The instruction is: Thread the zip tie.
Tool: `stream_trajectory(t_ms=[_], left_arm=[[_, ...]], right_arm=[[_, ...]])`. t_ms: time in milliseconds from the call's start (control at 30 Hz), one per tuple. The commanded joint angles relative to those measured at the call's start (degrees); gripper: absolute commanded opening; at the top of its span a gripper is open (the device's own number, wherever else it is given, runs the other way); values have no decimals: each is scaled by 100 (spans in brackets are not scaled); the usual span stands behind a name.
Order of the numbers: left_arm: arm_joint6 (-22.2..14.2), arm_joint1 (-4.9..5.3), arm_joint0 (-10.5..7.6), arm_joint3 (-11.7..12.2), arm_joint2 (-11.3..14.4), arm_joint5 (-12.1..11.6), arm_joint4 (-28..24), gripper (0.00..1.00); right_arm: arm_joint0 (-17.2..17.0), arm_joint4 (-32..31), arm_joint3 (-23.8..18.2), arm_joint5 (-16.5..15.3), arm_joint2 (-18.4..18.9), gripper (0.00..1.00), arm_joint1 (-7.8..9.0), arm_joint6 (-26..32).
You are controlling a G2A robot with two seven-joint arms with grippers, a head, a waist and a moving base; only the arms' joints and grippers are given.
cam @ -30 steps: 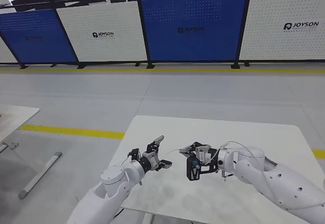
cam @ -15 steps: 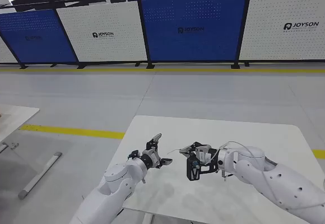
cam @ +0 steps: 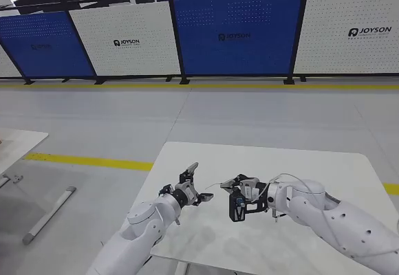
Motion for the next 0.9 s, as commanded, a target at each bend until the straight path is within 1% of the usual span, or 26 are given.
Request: stream_trajectory(t_ms=[0,67,133,200,267,333,367,400,433,467,533,567,600,700,767,867], left_arm=[[-3,1,-1,1,0,2,2,100],[-4,0,0,2,4,-12,15,100],[-110,-1,17,-12,83,-6,202,100],[-177,-6,64,-51,151,-144,421,100],[-363,-7,97,-77,202,-150,517,100],[-418,-8,126,-55,176,-137,463,100],[-454,-8,127,-60,166,-46,413,96],[-468,-7,123,-63,146,18,376,73],[-462,-8,122,-71,120,35,335,64],[-452,-11,128,-79,105,61,271,50],[-455,-15,115,-95,77,189,158,44],[-458,-15,109,-88,70,195,103,38],[-433,-14,94,-80,70,195,71,35],[-359,-11,52,-57,121,195,15,38],[-323,-4,17,-36,172,195,-4,33],[-294,11,-34,-11,223,195,-55,29]], right_arm=[[0,0,0,0,0,0,0,0],[0,0,0,0,0,0,0,0],[0,0,0,0,0,0,0,0],[0,0,0,0,0,0,0,0],[0,0,0,0,0,0,0,0],[0,0,0,0,0,0,0,0],[0,0,0,0,0,0,0,0],[0,0,0,0,0,0,0,0],[0,0,0,0,0,0,0,0],[0,0,0,0,0,0,0,0],[0,0,0,0,0,0,0,0],[0,0,0,0,0,0,0,0],[0,0,0,0,0,0,0,0],[0,0,0,0,0,0,0,0],[0,0,0,0,0,0,0,0],[0,0,0,0,0,0,0,0]])
